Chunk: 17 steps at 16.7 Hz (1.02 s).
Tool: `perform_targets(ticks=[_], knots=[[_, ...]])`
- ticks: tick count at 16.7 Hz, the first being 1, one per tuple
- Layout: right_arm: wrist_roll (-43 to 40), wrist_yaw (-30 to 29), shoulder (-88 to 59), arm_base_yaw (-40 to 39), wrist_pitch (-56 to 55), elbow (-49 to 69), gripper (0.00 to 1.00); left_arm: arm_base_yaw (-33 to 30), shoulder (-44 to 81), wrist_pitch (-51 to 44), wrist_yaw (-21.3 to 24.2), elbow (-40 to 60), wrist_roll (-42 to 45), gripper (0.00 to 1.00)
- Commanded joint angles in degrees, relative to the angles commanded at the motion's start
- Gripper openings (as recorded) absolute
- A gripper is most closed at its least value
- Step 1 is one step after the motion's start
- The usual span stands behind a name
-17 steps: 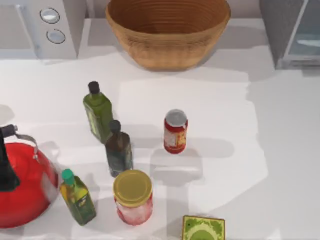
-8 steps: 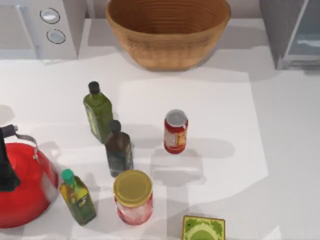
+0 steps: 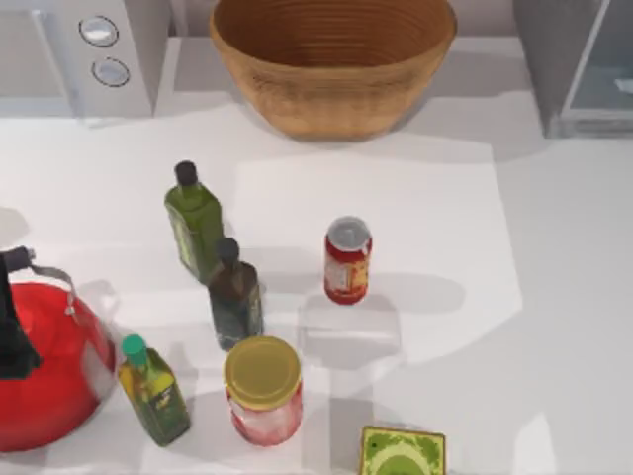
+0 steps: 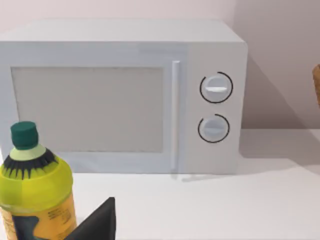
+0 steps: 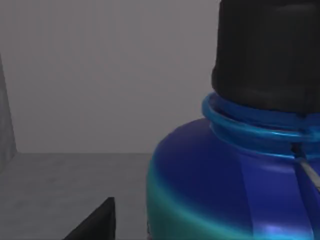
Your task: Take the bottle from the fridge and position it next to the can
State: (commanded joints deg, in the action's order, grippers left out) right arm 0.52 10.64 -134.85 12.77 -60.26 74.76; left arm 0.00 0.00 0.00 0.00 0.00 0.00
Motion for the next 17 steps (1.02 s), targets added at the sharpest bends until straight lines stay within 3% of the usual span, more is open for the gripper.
perform_targets(ticks=[6,17], knots=[[-0.02,-0.28,-1.42,-0.27,1.71,3.02,1.0,0.0,0.0,0.0,0.0,0.0,0.0,1.0],[-0.02,-0.28,-1.42,-0.27,1.71,3.02,0.17,0.0,0.0,0.0,0.0,0.0,0.0,1.0]])
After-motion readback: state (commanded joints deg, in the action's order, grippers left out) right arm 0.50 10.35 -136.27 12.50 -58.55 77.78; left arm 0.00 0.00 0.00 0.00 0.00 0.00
